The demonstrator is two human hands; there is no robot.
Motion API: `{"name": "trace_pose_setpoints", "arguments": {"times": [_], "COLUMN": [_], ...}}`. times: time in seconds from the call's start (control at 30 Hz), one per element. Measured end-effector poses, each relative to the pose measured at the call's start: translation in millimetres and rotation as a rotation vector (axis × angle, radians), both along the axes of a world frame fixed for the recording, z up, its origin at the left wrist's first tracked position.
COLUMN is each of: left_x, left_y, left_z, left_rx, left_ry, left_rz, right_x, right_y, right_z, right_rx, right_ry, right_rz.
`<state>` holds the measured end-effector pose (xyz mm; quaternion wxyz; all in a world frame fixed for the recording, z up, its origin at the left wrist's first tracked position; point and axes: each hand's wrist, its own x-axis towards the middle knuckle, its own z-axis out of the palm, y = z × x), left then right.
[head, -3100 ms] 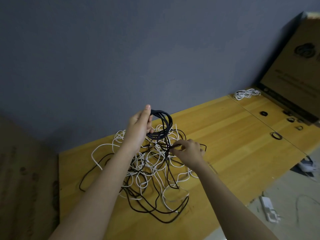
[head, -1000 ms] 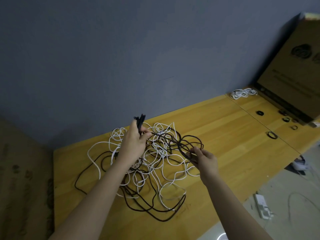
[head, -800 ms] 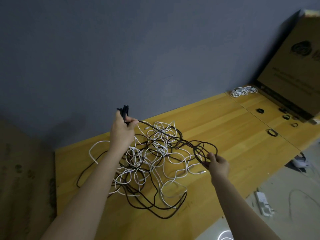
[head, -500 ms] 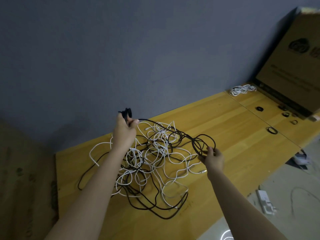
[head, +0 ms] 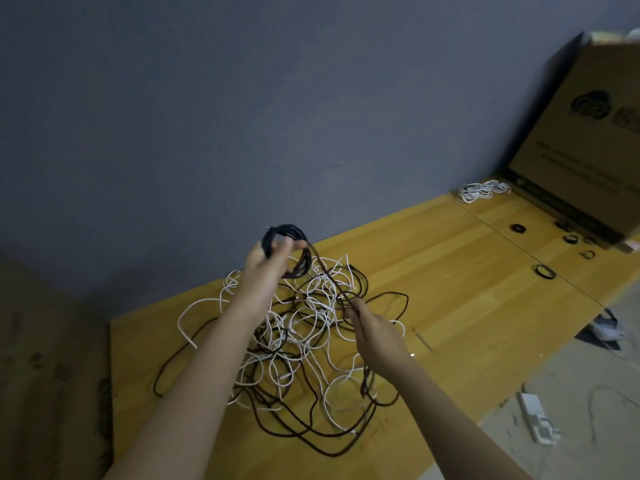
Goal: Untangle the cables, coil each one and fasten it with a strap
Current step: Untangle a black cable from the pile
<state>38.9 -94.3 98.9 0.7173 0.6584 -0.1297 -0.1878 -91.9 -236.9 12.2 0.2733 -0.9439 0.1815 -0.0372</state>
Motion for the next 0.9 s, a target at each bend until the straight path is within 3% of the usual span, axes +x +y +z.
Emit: {"name": "trace_pose_setpoints", "arguments": {"times": [0.1,0.17,0.27,0.4,0.47,0.53,0.63,0.73,0.9], "left_x": [10.9,11.8,7.3,0.7,-4.1,-9.1,-20.2,-23.4,-22.3], "left_y": [3.6,-2.1,-10.5,-8.3,-6.0,-4.2,1.6,4.3,4.2], "left_z": [5.5,4.5,-3.7,-13.0,-17.1,-24.2,-25.3,-18.8,-6.7], "left_rx": [-0.372,-0.394,-0.021,0.404,0.641,0.735,0.56,0.509,0.11], "left_ry": [0.337,0.347,0.028,-0.434,-0.561,-0.533,-0.297,-0.268,0.039], "left_rz": [0.048,0.07,0.058,-0.203,-0.368,-0.498,-0.582,-0.648,-0.64], "right_x": [-9.9,-9.2,-8.1,-6.3,-1.5,5.3,11.4,10.1,1.3], "right_y": [-2.3,4.3,10.6,9.9,6.2,-3.7,-24.4,-44.5,-56.6], "right_z": [-9.6,-9.0,-12.3,3.4,16.8,29.4,43.3,42.3,11.5], "right_rx": [-0.364,-0.468,-0.612,-0.64,-0.612,-0.517,-0.22,0.033,-0.133], "right_ry": [0.056,0.064,-0.101,-0.45,-0.589,-0.669,-0.639,-0.51,-0.407], "right_rz": [0.099,0.197,0.275,0.379,0.387,0.328,0.168,0.018,-0.046]}}
